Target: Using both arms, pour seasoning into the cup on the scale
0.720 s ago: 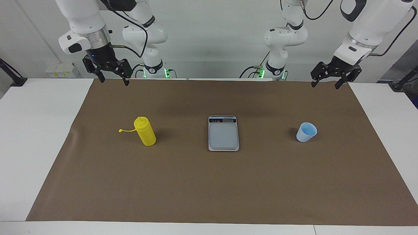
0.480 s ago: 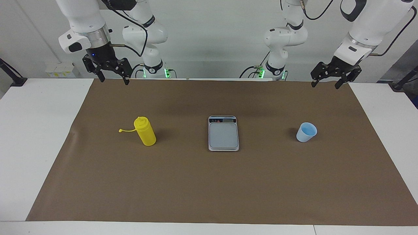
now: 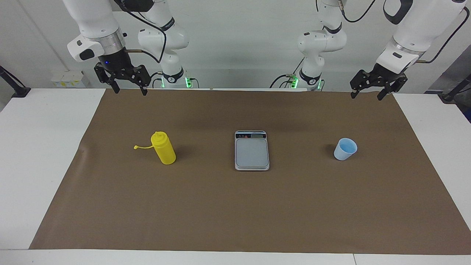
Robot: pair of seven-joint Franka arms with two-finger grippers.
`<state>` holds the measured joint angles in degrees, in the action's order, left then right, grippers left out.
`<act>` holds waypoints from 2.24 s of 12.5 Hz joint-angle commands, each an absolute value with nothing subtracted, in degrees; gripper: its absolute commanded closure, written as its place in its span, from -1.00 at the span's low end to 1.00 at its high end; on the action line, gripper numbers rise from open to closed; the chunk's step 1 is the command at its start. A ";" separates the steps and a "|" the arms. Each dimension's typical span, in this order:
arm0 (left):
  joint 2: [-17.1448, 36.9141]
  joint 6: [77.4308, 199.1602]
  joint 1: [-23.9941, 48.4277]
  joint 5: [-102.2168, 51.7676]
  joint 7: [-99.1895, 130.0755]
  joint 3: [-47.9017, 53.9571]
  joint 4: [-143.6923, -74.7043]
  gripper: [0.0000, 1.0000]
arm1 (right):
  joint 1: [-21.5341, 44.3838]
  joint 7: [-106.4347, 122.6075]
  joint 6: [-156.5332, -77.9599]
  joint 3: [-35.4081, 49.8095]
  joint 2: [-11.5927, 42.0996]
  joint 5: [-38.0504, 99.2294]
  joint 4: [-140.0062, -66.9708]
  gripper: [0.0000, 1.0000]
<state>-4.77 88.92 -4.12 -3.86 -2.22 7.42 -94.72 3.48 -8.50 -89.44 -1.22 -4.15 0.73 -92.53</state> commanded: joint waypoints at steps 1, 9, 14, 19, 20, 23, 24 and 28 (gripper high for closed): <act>-6.06 92.00 -4.92 -2.81 -2.29 7.56 -97.20 -1.00 | 2.72 -6.77 -90.18 -1.14 -5.89 2.11 -94.66 -1.00; 0.62 109.65 -10.28 -2.99 -2.46 7.56 -107.28 -1.00 | 3.25 -8.43 -91.06 -1.14 -6.24 1.23 -95.54 -1.00; 1.76 125.82 -12.48 -2.99 -2.11 7.56 -119.51 -1.00 | 3.25 -8.61 -90.97 -1.14 -7.12 0.79 -97.20 -1.00; 4.92 130.95 -11.52 -2.99 0.17 7.65 -122.86 -1.00 | 3.16 -10.72 -90.44 -1.05 -7.47 0.79 -97.73 -1.00; 4.83 132.09 -11.34 -2.99 0.78 7.65 -124.26 -1.00 | 3.08 -10.81 -90.53 -1.05 -7.47 0.88 -97.65 -1.00; 4.75 132.54 -11.16 -2.99 1.23 7.65 -125.33 -1.00 | 3.16 -11.34 -90.44 -1.05 -7.47 0.88 -97.65 -1.00; 4.75 132.71 -10.99 -2.99 2.71 7.65 -125.85 -1.00 | 3.16 -11.42 -90.35 -1.05 -7.47 0.88 -97.65 -1.00; 4.75 132.98 -10.28 -2.90 2.55 7.65 -126.21 1.00 | 3.16 -11.51 -90.18 -1.05 -7.56 0.88 -97.65 -1.00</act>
<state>5.40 131.90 -10.89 -3.44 2.33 8.01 -125.05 3.42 -10.12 -89.67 -1.27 -6.11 0.93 -95.98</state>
